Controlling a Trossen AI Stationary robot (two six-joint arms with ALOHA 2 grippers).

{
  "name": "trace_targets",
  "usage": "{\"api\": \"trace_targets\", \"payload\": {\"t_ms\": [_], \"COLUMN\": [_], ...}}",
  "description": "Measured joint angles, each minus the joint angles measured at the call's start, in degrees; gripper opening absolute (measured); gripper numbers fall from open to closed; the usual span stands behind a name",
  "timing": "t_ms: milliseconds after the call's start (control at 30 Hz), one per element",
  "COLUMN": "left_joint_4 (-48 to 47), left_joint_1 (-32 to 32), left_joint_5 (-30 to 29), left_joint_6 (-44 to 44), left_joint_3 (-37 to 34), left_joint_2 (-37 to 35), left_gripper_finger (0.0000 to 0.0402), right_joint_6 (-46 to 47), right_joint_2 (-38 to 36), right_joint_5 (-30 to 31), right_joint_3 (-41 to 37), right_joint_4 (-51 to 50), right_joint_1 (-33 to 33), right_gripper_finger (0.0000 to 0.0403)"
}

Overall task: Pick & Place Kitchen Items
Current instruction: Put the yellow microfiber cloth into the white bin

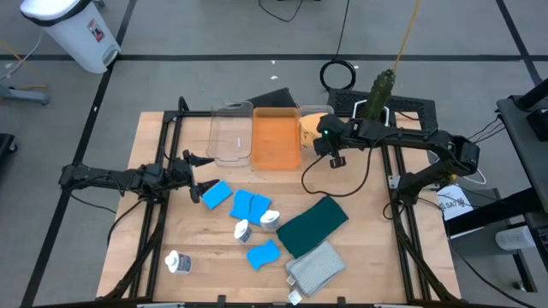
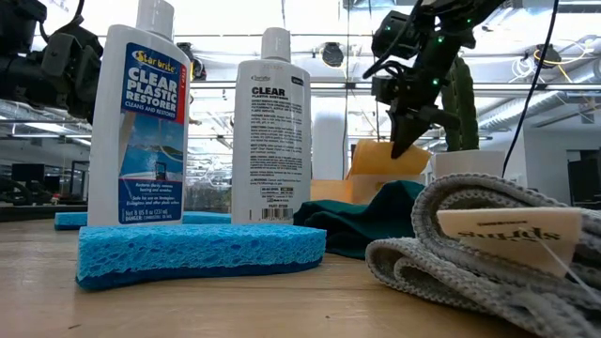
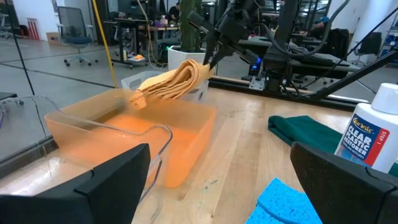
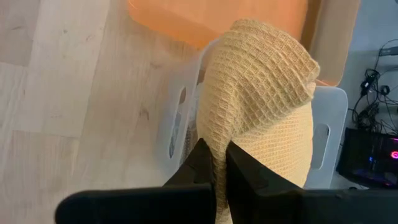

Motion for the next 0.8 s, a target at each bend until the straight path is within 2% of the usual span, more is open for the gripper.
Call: {"api": "trace_targets", "payload": {"t_ms": [167,333,567,800], "left_joint_4": [0.0,0.0,0.0,0.0], "left_joint_1": [0.0,0.0,0.0,0.0], "left_joint_5": [0.0,0.0,0.0,0.0], "left_joint_6": [0.0,0.0,0.0,0.0], "left_joint_3": [0.0,0.0,0.0,0.0], "left_joint_2": [0.0,0.0,0.0,0.0], "left_gripper_finger": [0.0395,0.0395,0.0395,0.0395], "right_joint_6": [1.4,1.3,0.6,-1.6], "right_joint_2": [0.1,0.9,0.9,0.9], "right_joint_5": [-5.1,-5.2,-5.2,-6.2], "right_joint_3": [0.0,-0.7,-7.5,-11.9], "right_joint_4": [0.1,1.0,10.9,14.9], "right_joint_1": [-1.6,-4.4,-7.6,-8.0], "right_gripper_finger": [0.0004,0.0002,0.0001,0.0001]}}
